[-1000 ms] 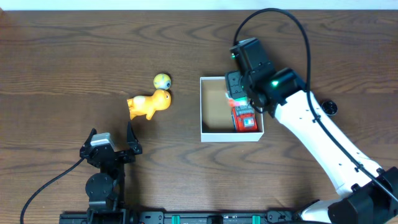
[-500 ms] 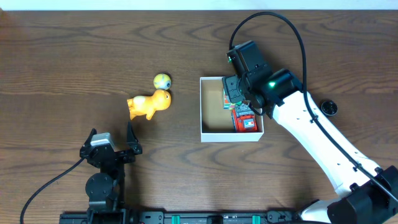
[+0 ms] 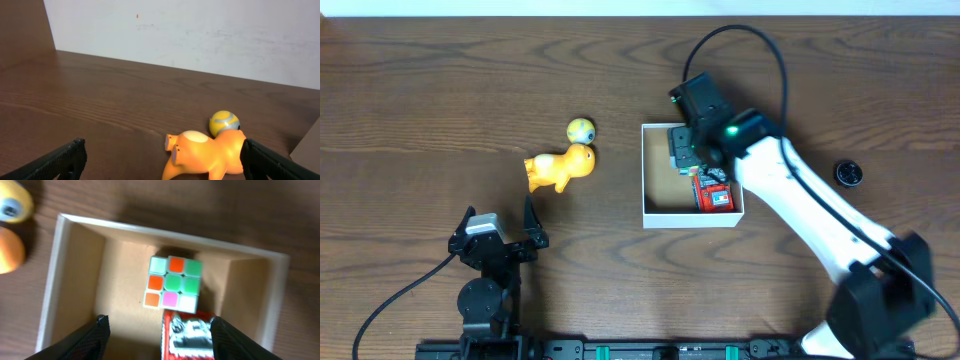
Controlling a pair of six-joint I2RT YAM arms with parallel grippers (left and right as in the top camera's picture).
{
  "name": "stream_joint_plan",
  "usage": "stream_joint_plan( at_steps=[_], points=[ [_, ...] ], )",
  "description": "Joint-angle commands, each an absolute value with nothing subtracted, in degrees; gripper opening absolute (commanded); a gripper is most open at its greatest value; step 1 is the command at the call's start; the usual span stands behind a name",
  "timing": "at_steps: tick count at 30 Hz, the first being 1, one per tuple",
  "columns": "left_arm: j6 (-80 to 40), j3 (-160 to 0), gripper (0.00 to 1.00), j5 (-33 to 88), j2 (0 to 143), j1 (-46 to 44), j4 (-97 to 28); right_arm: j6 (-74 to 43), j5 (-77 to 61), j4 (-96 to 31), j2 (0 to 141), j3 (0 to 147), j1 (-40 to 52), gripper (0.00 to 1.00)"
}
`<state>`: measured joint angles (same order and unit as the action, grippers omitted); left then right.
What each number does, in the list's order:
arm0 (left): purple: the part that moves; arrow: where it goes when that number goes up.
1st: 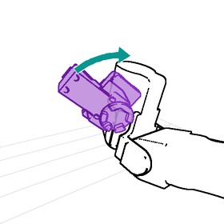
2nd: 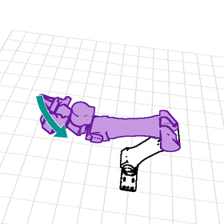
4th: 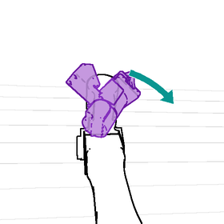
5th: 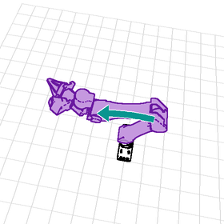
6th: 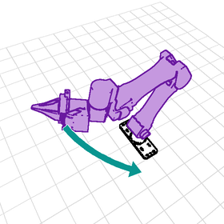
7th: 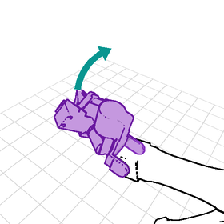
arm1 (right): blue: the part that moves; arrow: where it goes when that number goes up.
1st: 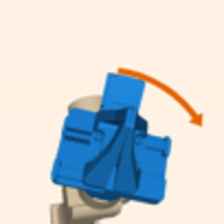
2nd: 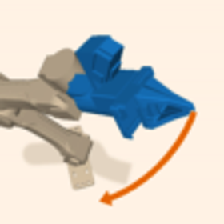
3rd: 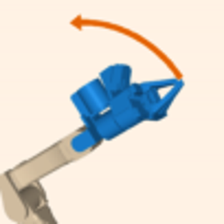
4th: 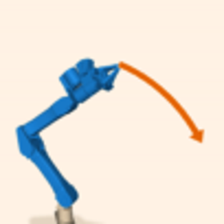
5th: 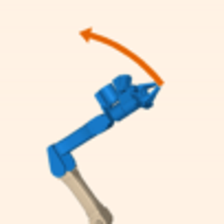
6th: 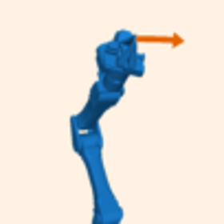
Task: Pack container
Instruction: 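Carry the Rubik's cube with the right gripper over the box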
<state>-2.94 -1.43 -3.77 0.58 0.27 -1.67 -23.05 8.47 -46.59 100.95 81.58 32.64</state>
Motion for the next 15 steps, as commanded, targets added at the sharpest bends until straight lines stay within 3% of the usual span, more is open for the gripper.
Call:
stream_joint_plan(
  at_steps=[1,15],
  points=[
    [-2.59,-0.23,0.98,-4.29,0.27,0.47,-3.81,-25.30,8.82,-45.56,105.32,80.84,33.80,0.68],
    [-2.57,-0.23,0.98,-4.27,0.27,0.47,-3.79,-27.49,13.72,-44.77,112.40,80.84,33.82,0.71]
  ],
)
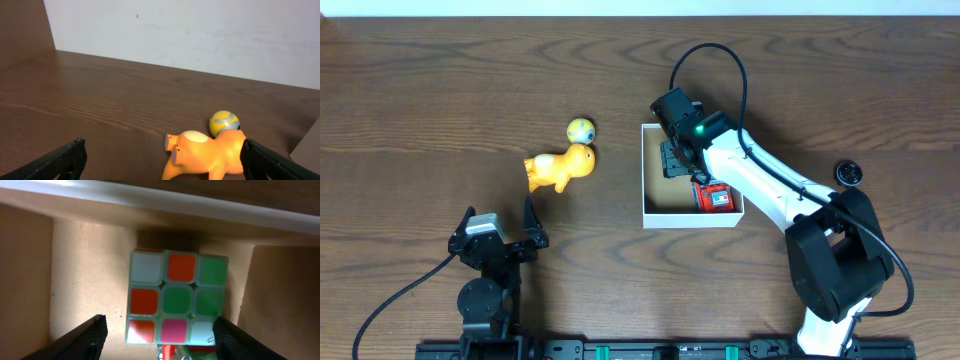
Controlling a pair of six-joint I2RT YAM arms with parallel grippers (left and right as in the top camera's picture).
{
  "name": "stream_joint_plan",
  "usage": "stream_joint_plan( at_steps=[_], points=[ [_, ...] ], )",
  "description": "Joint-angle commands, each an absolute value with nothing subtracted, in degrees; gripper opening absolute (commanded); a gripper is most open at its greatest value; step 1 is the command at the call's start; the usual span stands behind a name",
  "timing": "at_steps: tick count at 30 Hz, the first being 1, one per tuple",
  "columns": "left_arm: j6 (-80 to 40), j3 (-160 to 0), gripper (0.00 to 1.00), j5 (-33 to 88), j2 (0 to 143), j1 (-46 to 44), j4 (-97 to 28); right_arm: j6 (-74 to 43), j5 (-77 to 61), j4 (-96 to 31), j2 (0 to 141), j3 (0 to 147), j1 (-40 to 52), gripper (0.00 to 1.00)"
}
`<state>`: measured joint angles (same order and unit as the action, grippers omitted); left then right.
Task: Pack container
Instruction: 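Carry the Rubik's cube with the right gripper over the box, then lower the cube into the box beside the toy robot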
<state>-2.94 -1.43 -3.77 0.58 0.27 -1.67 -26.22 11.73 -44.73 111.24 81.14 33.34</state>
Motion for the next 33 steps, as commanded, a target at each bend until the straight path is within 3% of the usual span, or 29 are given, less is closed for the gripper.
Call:
stream_joint_plan(
  at_steps=[1,33],
  points=[
    [-2.59,-0.23,0.98,-4.29,0.27,0.47,-3.79,-27.66,13.89,-44.95,112.40,80.84,33.82,0.71],
    [-2.57,-0.23,0.98,-4.27,0.27,0.47,-3.79,-26.68,21.17,-48.90,111.11,80.90,34.35,0.75]
  ],
)
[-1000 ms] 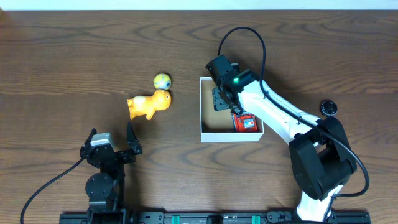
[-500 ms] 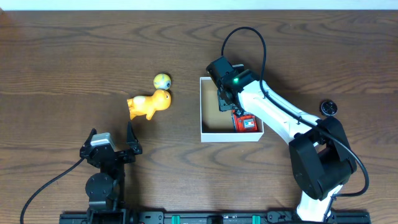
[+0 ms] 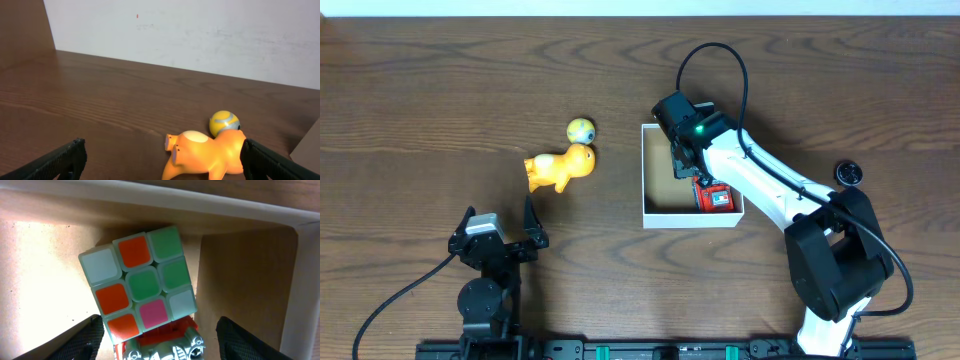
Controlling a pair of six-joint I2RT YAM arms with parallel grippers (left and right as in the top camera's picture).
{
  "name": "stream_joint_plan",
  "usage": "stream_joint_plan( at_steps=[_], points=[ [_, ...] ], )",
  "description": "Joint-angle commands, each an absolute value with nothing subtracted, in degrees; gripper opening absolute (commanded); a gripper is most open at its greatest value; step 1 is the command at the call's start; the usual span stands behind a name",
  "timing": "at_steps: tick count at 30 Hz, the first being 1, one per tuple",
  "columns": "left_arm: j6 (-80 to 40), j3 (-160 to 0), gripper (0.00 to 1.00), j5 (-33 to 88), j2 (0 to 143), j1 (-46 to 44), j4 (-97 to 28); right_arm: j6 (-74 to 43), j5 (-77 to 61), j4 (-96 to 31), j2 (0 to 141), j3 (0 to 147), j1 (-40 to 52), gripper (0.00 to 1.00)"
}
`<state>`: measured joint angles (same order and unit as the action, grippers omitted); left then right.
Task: Pack container
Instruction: 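Lower the cube into the box beside the toy robot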
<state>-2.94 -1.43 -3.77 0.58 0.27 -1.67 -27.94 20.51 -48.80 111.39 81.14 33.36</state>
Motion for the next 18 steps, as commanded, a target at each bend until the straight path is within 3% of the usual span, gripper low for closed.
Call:
stream_joint_plan(
  at_steps=[1,9,14,18],
  points=[
    [-2.59,-0.23,0.98,-4.27,0.27,0.47,-3.79,-26.63,21.17,-48.93,110.67,80.93,34.59,0.75],
    [-2.59,-0.23,0.98,-4.27,0.27,0.47,-3.79,-24.18,20.51,-48.62,105.03,80.93,36.97,0.61],
    [-2.59,-0.23,0.98,-4.29,0.27,0.47,-3.79,-11.27,12.43,-45.69,104.31,80.86,38.76,0.48],
    [-2.57,-0.23,0.98,-4.27,0.27,0.47,-3.79,-6.00,10.13,-44.23,104.81,80.84,38.68,0.01]
  ],
)
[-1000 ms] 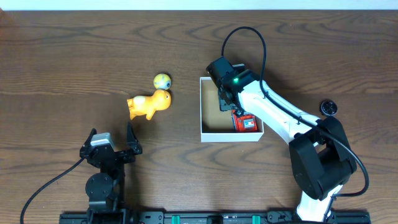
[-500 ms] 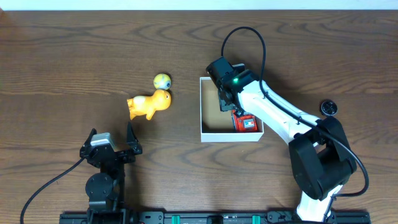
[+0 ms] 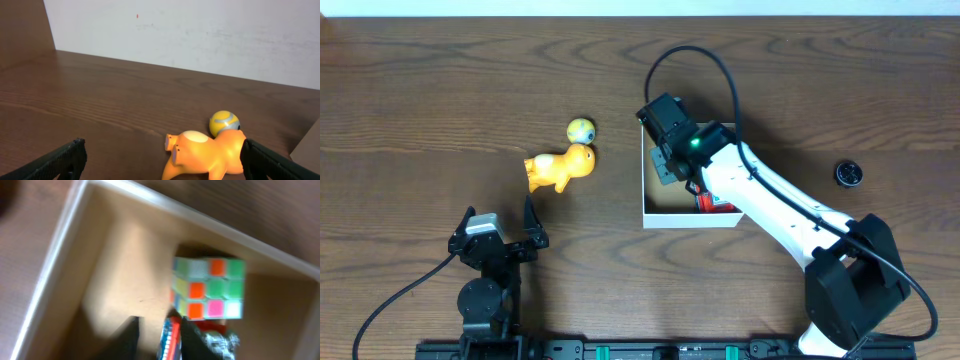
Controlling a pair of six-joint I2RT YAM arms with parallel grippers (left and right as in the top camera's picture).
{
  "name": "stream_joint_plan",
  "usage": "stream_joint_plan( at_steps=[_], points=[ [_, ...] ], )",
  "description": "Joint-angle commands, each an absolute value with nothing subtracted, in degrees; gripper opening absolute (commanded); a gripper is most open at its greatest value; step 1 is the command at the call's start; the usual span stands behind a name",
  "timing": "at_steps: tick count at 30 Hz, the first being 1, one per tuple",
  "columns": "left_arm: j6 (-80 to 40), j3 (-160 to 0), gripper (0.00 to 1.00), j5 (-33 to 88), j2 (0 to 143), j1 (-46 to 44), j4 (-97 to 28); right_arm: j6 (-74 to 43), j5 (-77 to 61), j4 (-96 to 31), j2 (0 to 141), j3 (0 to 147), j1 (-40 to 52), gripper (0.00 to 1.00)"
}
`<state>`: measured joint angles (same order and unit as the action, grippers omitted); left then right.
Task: Pack container
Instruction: 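Lower the cube into the box beside the toy robot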
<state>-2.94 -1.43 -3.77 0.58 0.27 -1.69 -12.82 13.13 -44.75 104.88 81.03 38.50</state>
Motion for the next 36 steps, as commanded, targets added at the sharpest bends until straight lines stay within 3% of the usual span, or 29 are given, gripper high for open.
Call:
stream_joint_plan(
  at_steps=[1,12,28,36],
  points=[
    [-2.59,-0.23,0.98,-4.27,0.27,0.47,-3.81,-4.60,10.17,-43.70,104.92,80.84,38.54,0.01],
    [-2.59,-0.23,0.98,-4.27,0.27,0.47,-3.79,17.61,10.70,-37.89,105.12,80.82,36.95,0.01],
    [-2.59,-0.23,0.98,-4.27,0.27,0.47,-3.79,32.36,2.04,-42.00,105.12,80.49,32.88,0.01],
    [-2.57,-0.23,0.98,-4.27,0.27,0.47,-3.79,49.95,1.87,-41.15,105.12,75.20,32.58,0.01]
  ],
)
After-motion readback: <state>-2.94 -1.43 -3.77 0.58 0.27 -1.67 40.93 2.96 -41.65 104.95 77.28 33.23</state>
